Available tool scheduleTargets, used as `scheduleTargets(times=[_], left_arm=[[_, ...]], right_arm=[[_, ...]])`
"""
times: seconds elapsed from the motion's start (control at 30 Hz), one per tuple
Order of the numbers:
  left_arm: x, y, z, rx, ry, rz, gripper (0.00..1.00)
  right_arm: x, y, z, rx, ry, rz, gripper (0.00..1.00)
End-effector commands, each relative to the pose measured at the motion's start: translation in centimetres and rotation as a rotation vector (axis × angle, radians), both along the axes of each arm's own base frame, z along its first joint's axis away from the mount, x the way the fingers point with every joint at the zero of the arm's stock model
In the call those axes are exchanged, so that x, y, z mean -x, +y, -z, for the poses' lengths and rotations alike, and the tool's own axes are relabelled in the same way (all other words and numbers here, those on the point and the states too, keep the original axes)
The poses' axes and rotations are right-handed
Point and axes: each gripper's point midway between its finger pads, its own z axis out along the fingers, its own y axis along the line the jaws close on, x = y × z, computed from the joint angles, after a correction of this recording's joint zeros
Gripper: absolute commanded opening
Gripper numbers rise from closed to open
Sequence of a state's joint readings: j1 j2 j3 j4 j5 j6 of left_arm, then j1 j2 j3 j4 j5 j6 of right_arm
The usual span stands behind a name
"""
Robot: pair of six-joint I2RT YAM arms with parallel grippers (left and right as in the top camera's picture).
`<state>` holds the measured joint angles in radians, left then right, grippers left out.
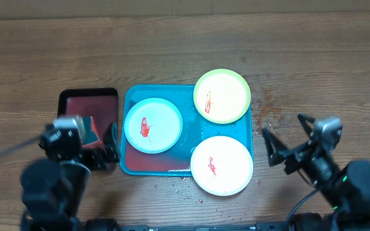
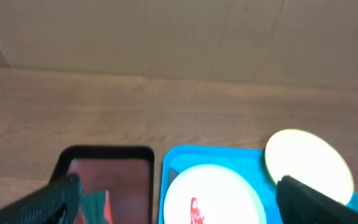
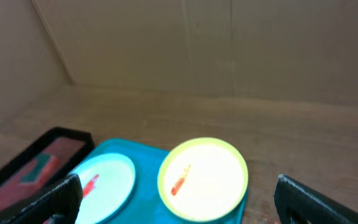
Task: Clean dirty plates on tray and stack at the side
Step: 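Move left gripper to the sponge and right gripper to the white plate rim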
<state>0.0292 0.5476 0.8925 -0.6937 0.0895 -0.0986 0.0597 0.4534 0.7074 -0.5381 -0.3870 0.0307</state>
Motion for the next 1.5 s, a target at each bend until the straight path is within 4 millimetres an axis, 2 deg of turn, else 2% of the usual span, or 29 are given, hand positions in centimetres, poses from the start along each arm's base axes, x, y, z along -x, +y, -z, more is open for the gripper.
scheduleTargets(times=[0.0, 0.17, 0.27, 0.33, 0.43, 0.5, 0.6, 0.7, 0.83, 0.97, 1.07, 1.17, 1.37, 1.47], left_arm=[[-1.3, -0.8, -3.5, 0.019, 0.067, 0.042, 1.0], [-2.6, -1.1, -4.7, 0.028, 0.319, 0.067, 1.0], [-3.5, -1.7, -5.7, 0.017, 0.408, 0.123, 1.0], [-4.7, -1.6, -6.1, -0.003, 0.431, 0.125, 1.0], [-6.6, -1.0, -5.6, -0.026, 0.45, 0.105, 1.0], [-7.7, -1.5, -4.7, -0.003, 0.478, 0.13, 1.0], [-8.6, -2.0, -3.5, 0.02, 0.519, 0.158, 1.0], [-9.0, -1.2, -2.5, 0.048, 0.565, 0.105, 1.0], [-9.1, 0.7, -1.0, 0.122, 0.638, 0.009, 1.0], [-8.8, 3.7, 1.2, 0.106, 0.734, -0.099, 0.99], [-8.6, 5.6, 3.0, 0.097, 0.816, -0.206, 1.0], [-8.7, 6.7, 4.7, 0.094, 0.884, -0.281, 1.0], [-9.8, 7.3, 7.3, 0.108, 0.965, -0.313, 0.98], [-10.1, 7.5, 8.1, 0.109, 0.986, -0.319, 0.97]], right_arm=[[-0.9, 0.2, -3.8, -0.007, 0.047, -0.008, 1.0], [-2.5, 1.0, -5.5, -0.011, 0.267, -0.048, 1.0], [-4.1, 1.6, -6.1, -0.039, 0.33, -0.076, 1.0], [-4.8, 2.6, -5.8, -0.069, 0.365, -0.131, 1.0], [-6.1, 3.8, -5.1, -0.1, 0.396, -0.203, 1.0], [-7.2, 4.3, -4.1, -0.123, 0.444, -0.208, 0.92], [-8.9, 5.3, -1.7, -0.144, 0.545, -0.176, 0.84], [-10.4, 7.4, 1.3, -0.135, 0.651, -0.132, 0.77], [-11.6, 11.0, 5.3, -0.089, 0.749, -0.079, 0.68], [-12.5, 14.2, 9.8, -0.027, 0.821, 0.004, 0.59], [-12.7, 16.2, 12.8, 0.023, 0.851, 0.035, 0.54], [-12.7, 17.8, 15.8, 0.074, 0.881, 0.051, 0.5], [-12.2, 20.7, 21.6, 0.156, 0.949, 0.015, 0.47], [-11.9, 21.5, 23.1, 0.177, 0.961, 0.002, 0.42]])
